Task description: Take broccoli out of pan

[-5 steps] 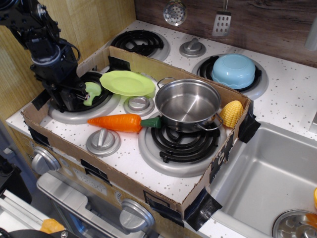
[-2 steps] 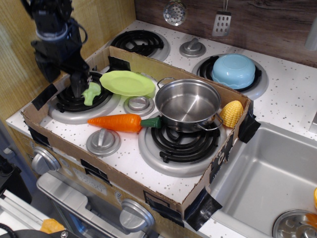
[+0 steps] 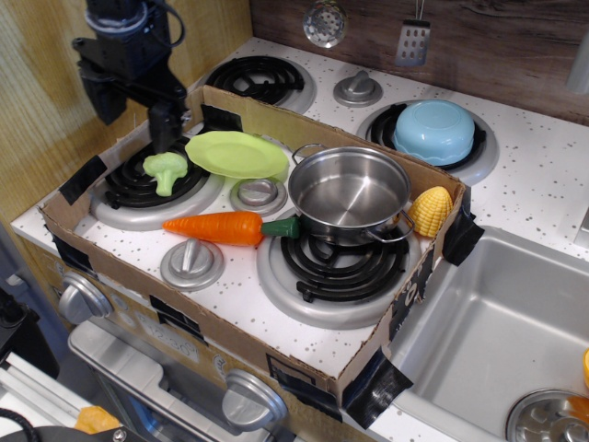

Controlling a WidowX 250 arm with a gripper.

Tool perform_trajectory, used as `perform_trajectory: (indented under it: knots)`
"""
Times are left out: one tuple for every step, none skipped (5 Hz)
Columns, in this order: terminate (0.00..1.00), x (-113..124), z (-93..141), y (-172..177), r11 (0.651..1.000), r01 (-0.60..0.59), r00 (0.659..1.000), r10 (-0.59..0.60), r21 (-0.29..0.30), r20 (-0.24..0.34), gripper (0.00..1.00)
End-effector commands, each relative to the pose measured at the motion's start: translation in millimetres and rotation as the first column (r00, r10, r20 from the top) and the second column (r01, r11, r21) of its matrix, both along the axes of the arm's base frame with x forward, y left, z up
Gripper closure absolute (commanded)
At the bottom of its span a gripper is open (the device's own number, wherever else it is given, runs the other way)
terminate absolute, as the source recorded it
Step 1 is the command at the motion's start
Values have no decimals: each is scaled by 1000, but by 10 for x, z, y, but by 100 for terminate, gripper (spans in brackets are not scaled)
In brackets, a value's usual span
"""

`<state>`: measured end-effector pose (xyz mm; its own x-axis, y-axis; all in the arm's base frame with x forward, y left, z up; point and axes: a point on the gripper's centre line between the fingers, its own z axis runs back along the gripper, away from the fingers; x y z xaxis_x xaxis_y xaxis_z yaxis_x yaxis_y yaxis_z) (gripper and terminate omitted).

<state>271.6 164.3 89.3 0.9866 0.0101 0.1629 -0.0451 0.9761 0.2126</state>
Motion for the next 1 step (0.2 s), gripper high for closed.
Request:
perform_trajectory:
  knots:
    - [100, 144, 248, -271, 999, 37, 989, -32, -31, 147, 0]
